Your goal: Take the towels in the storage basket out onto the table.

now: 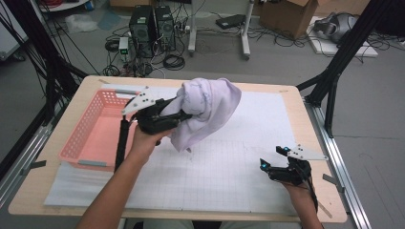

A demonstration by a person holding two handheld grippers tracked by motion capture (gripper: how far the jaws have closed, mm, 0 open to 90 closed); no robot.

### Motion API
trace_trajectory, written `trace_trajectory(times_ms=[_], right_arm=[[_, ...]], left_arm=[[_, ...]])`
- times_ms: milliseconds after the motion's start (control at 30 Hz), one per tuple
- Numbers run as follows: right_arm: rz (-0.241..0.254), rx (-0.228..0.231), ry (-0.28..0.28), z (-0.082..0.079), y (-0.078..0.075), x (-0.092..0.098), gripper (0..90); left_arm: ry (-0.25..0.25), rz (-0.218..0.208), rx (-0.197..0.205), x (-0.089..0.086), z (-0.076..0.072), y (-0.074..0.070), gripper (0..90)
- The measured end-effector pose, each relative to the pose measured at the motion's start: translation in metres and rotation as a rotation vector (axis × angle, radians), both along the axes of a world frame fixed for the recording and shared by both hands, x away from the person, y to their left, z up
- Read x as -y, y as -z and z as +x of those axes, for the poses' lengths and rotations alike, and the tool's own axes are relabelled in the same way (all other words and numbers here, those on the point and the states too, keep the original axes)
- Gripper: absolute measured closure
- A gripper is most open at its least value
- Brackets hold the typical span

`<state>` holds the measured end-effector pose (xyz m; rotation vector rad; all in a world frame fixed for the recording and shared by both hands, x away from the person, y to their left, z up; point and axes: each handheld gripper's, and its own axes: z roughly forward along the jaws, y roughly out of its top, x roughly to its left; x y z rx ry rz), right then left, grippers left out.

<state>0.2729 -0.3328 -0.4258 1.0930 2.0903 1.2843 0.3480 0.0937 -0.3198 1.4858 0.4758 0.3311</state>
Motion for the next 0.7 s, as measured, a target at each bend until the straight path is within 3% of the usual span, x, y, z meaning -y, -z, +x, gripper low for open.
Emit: trace_trajectory(times_ms=[267,467,600,700], right_arm=[[-0.001,-0.01,0.0,0.002,0.002,0.001,16.6],[-0.004,-0.019,-0.007,0.004,0.003,0.0,16.6],[-0.005,-0.025,-0.009,0.005,0.005,0.0,16.6],[-0.007,-0.029,-0.007,0.005,0.005,0.0,16.6]], left_arm=[[0.022,0.019,-0.115,0.043,0.017,0.042,57.6],[0.021,0.09,-0.2,0.071,0.032,0.076,56.3],[-0.02,0.153,-0.257,0.081,0.041,0.094,52.1],[-0.087,0.211,-0.313,0.078,0.046,0.101,41.1]])
